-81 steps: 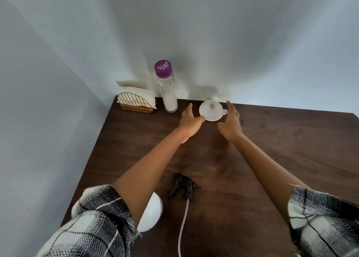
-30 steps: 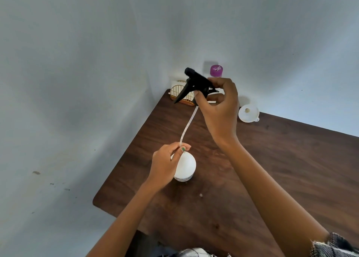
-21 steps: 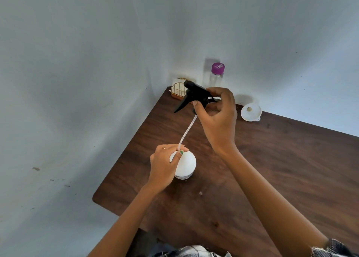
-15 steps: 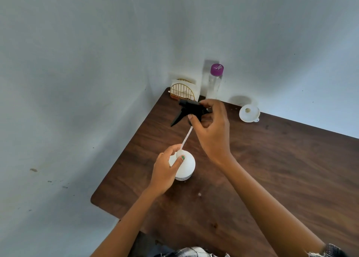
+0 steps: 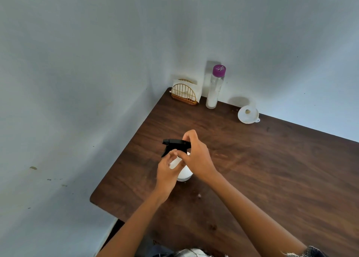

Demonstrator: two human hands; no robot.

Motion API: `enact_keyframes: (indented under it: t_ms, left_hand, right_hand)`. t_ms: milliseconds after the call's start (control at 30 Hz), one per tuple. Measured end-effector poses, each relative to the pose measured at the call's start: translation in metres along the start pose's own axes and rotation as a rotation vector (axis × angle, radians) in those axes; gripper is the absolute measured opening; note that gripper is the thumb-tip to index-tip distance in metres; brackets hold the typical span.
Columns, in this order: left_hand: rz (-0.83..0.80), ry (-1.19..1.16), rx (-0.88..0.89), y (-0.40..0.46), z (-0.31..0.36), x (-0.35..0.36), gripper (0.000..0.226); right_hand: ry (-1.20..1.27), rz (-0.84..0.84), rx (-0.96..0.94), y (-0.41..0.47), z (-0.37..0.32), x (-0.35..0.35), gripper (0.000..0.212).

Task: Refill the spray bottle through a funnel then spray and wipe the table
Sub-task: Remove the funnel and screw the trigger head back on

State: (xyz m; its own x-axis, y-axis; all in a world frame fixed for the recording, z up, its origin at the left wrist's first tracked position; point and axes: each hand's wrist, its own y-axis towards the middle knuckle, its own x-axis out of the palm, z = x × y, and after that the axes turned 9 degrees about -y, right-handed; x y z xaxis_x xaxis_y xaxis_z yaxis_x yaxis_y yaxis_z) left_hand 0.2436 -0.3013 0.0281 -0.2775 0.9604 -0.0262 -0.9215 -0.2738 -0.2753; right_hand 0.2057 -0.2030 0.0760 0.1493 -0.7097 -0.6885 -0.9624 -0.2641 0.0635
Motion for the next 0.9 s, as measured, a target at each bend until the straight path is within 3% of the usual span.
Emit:
enact_keyframes:
  t_ms: [200, 400, 500, 600, 700, 833, 900]
  left_hand:
    - [0.058, -0.068, -0.003, 0.002, 0.002, 0.006, 0.036]
    - [0.033, 0.012, 0.044, 0.001, -0.009, 0.007, 0.034]
    - [-0.013, 0.076, 0.062, -0.001, -0.012, 0.007, 0.031]
    - [-0.026, 0.144, 0.068, -0.005, -0.011, 0.009, 0.055]
    - [0.029, 0.193, 0.059, -0.003, -0.007, 0.012, 0.045]
    - [0.043, 0.209, 0.116, -0.005, -0.006, 0.012, 0.044]
    - [0.052, 0.228, 0.095, -0.006, -0.007, 0.012, 0.043]
  right_hand:
    - [-0.205, -0.177, 0.011, 0.013, -0.005, -0.009, 0.025]
    - [-0.47, -0.35, -0.052, 0.021, -0.015, -0.016, 0.012]
    - [-0.53, -0.365, -0.057, 0.023, -0.019, -0.015, 0.01]
    - [-0.555, -0.359, -0.014, 0.025, -0.024, -0.015, 0.014]
    - [-0.565, -0.334, 0.009, 0.026, -0.027, -0.013, 0.023]
    - [-0.557, -0.253, 0.072, 0.024, -0.028, -0.008, 0.014]
    - [-0.597, -0.186, 0.095, 0.02, -0.029, -0.003, 0.02]
